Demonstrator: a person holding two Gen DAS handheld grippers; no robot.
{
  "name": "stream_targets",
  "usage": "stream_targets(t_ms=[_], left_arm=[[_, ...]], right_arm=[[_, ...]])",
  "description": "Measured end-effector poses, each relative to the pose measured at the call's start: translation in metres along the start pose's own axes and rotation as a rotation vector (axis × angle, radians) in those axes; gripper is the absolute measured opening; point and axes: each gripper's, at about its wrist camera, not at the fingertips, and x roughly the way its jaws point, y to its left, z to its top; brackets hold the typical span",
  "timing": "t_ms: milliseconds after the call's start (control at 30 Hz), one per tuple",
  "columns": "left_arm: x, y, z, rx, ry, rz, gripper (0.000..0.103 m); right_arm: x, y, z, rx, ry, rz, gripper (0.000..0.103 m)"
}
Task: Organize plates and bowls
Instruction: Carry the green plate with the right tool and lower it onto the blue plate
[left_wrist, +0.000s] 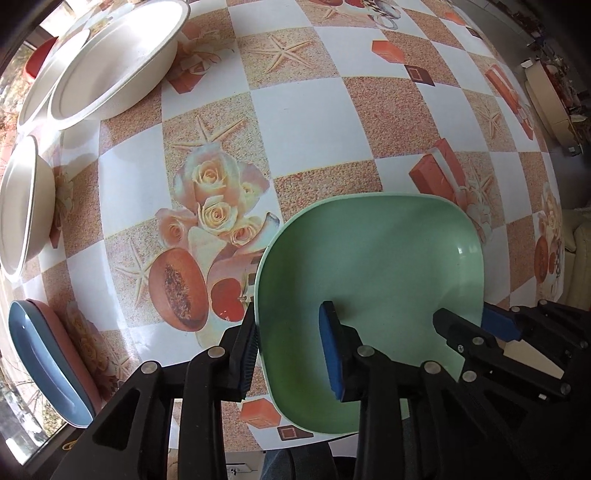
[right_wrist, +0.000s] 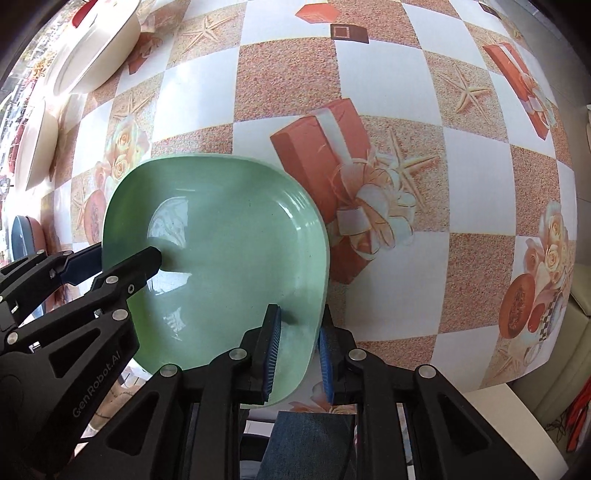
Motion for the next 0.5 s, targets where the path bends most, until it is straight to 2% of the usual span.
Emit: stream_targets(t_ms=[100, 167, 333, 500], left_arm=[[-0.005, -0.007, 0.000, 0.012, 0.005, 0.000, 0.035], [-0.005, -0.005, -0.001, 0.023, 0.010, -0.002, 0.035], [-0.030, -0.011, -0.011, 0.033, -0.007, 0.008, 0.035], [-0.043, -0.008, -0.020, 0.027, -0.026, 0.016, 0.035]], right_arm=[[0.001, 0.000, 0.002, 0.011, 0.001, 0.012, 0.022], [0.005, -0.015, 0.005, 0.015, 0.008, 0.009, 0.022], [-0.010, -0.027, 0.014, 0.020, 0.031, 0.029, 0.021], [-0.011, -0.018, 0.009, 0.009, 0.046, 0.034, 0.021]])
